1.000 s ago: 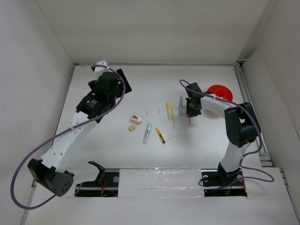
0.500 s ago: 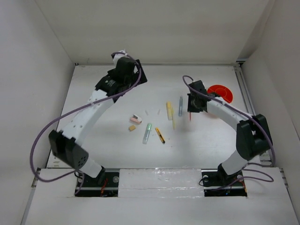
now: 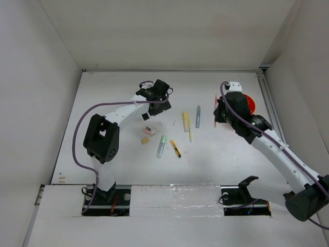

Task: Sort the stationery into containers
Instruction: Close the pen cap on the pen.

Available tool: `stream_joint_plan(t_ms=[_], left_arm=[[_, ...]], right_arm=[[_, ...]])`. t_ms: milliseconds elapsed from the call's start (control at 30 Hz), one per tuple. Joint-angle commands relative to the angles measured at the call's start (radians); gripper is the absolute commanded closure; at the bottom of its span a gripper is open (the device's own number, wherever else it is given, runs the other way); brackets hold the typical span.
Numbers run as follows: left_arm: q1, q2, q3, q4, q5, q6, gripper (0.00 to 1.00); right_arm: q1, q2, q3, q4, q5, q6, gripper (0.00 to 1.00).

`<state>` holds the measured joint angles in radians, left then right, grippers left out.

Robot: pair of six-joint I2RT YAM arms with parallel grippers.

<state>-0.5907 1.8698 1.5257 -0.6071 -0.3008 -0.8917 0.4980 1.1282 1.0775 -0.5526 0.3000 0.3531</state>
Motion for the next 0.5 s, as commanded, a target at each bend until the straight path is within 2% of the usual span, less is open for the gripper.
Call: stream_joint_plan(t_ms=[0,200,300,433,467], left_arm=[[0.002,0.014,-0.001,0.046,0.014,-0.05,0.09],[-0.008,0.049,-0.012,0.093,0.025,-0.05,0.21],[-0.018,0.077,-0.003,0.093,0.025,-0.05,0.33],[-0.044,0.109,0.017,0.057,0.014,-0.088,0.34],[-0.057,0.123,0.017,0.056,0.005,-0.089,0.37]], right_arm=[[0.002,-0.06,-0.031,0.037,-0.016,-0.04,1.0],[0.002,-0.061,-0.053,0.028,-0.041,-0.049,1.0],[0.002,-0.071,-0.064,0.028,-0.041,-0.049,1.0],[0.002,-0.081,-0.085,0.037,-0.05,-0.059,1.0],[0.002,-0.081,-0.085,0.037,-0.05,-0.059,1.0]])
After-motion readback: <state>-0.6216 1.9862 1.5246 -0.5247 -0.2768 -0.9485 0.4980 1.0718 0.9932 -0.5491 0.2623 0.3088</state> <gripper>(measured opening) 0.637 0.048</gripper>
